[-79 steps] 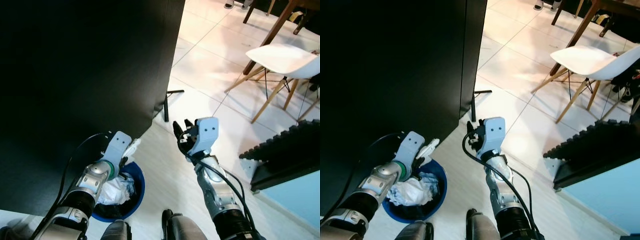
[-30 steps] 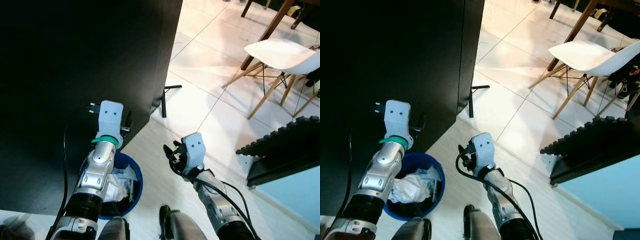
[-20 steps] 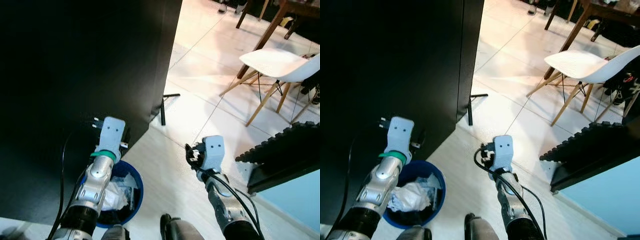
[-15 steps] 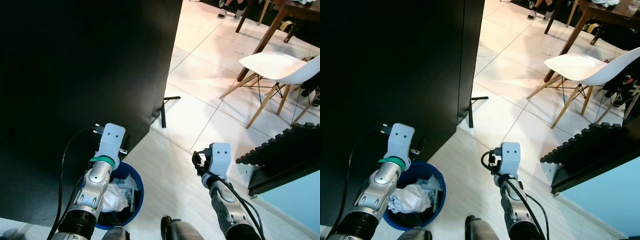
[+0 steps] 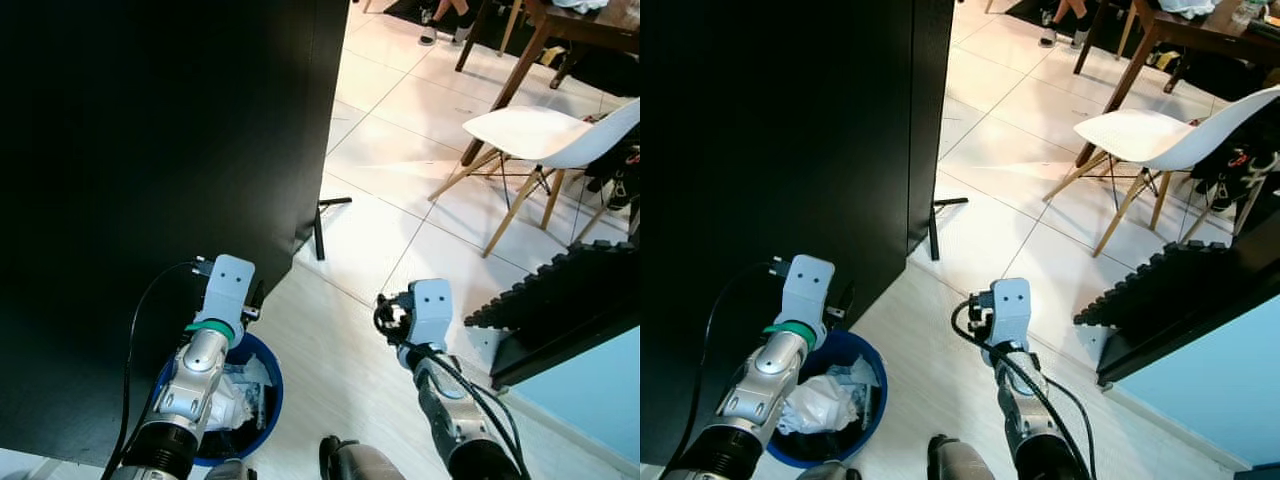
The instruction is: Clean up the room
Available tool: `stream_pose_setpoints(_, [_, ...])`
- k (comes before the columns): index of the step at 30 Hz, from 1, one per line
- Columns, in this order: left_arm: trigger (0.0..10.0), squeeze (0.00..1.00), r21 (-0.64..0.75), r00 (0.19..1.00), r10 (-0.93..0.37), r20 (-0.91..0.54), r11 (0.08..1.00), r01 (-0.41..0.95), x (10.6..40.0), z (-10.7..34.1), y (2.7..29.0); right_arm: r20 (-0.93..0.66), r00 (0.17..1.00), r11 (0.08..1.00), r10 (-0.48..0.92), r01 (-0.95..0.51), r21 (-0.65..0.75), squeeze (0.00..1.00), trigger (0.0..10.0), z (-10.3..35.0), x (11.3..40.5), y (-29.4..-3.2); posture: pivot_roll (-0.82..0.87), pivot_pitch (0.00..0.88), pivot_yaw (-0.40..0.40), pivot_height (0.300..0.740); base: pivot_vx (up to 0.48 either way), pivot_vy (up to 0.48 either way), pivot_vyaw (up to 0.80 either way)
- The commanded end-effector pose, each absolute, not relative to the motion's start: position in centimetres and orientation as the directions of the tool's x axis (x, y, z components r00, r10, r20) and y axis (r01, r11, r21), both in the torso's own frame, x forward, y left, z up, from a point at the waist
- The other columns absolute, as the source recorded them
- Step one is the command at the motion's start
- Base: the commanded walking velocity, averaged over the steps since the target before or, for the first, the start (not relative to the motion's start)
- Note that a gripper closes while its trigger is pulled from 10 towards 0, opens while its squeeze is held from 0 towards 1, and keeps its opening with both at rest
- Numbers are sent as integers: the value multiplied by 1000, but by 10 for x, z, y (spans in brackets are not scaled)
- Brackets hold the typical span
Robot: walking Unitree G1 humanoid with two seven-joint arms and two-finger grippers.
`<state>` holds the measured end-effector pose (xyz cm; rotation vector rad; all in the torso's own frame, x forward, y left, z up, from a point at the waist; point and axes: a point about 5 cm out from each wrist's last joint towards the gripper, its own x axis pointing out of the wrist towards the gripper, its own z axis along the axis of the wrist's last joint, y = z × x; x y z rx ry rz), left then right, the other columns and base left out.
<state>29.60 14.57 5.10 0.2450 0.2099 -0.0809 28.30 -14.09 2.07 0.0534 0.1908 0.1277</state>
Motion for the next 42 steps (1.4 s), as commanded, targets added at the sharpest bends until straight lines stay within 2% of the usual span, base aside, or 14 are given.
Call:
stream_pose_setpoints(1, [10000, 0, 235, 971, -53, -234, 966, 109, 291, 45, 145, -209, 969, 991, 132, -120, 65, 0, 10000, 15, 279, -141, -19, 0, -18, 740, -270, 0, 0])
stream_pose_setpoints(42, [10000, 0, 245, 972, -47, -230, 964, 104, 292, 45, 146, -224, 966, 991, 132, -120, 67, 0, 10000, 7, 275, -140, -19, 0, -13, 740, -303, 0, 0])
